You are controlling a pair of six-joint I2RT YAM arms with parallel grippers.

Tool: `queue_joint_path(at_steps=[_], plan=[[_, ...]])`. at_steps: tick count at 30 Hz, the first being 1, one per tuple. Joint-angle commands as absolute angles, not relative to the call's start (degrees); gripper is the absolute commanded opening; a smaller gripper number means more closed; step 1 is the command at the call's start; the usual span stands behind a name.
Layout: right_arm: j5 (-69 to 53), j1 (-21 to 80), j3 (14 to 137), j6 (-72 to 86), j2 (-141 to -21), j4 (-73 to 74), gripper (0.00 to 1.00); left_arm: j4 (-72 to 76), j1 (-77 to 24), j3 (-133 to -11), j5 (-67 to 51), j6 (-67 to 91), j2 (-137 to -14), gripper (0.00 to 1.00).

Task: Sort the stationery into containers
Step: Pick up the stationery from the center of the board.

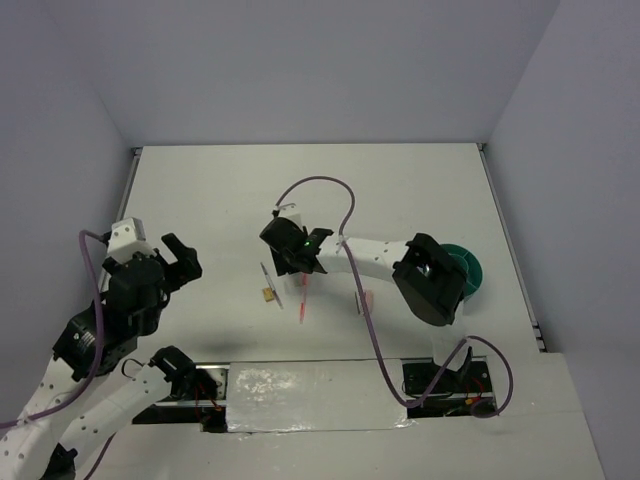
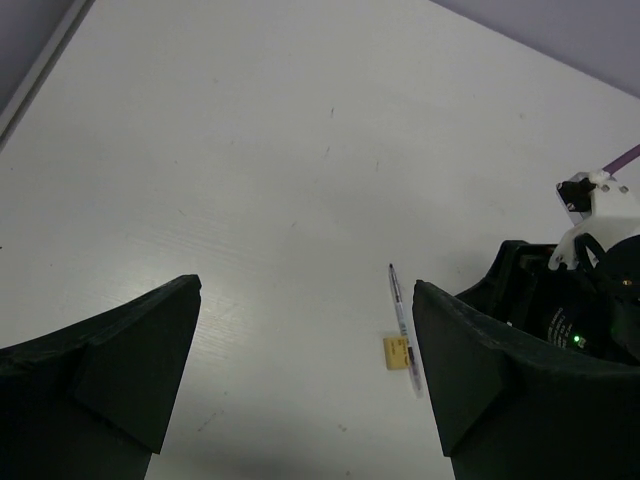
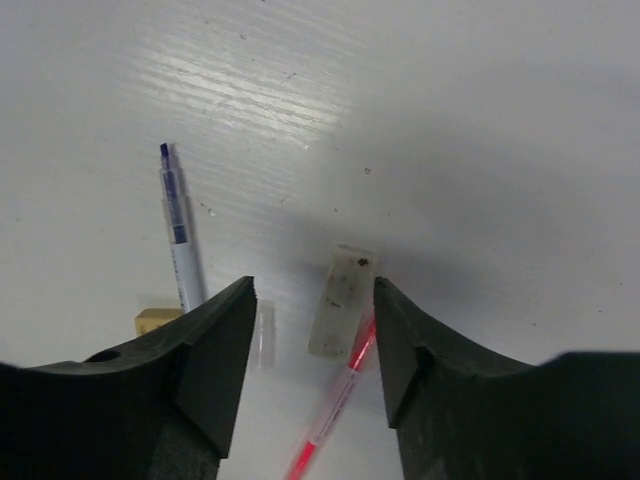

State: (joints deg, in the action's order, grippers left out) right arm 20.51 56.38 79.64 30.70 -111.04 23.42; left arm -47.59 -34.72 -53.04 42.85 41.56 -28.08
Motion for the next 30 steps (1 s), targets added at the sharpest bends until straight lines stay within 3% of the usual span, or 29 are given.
queue_joint_path(at_steps=[1, 3, 24, 30], plan=[[21.80, 56.78, 83.05, 30.41, -113.20, 24.52, 0.55, -45.79, -34.72, -53.44, 41.31, 39.11, -31.02, 0.99], [22.32, 56.86, 83.84, 30.15, -114.60, 25.48, 0.52, -45.70, -34.72, -53.70, 40.52, 38.67, -32.34, 0.99], [21.27, 54.76, 84.46, 29.79, -118.48, 25.31, 0.52, -42.72, -34.72, -52.56, 35.60, 35.86, -32.34, 0.99], [21.27, 54.32, 84.82, 29.44, -118.48, 25.31, 0.47, -42.36, -34.72, -52.56, 35.16, 35.51, -32.61, 0.99]])
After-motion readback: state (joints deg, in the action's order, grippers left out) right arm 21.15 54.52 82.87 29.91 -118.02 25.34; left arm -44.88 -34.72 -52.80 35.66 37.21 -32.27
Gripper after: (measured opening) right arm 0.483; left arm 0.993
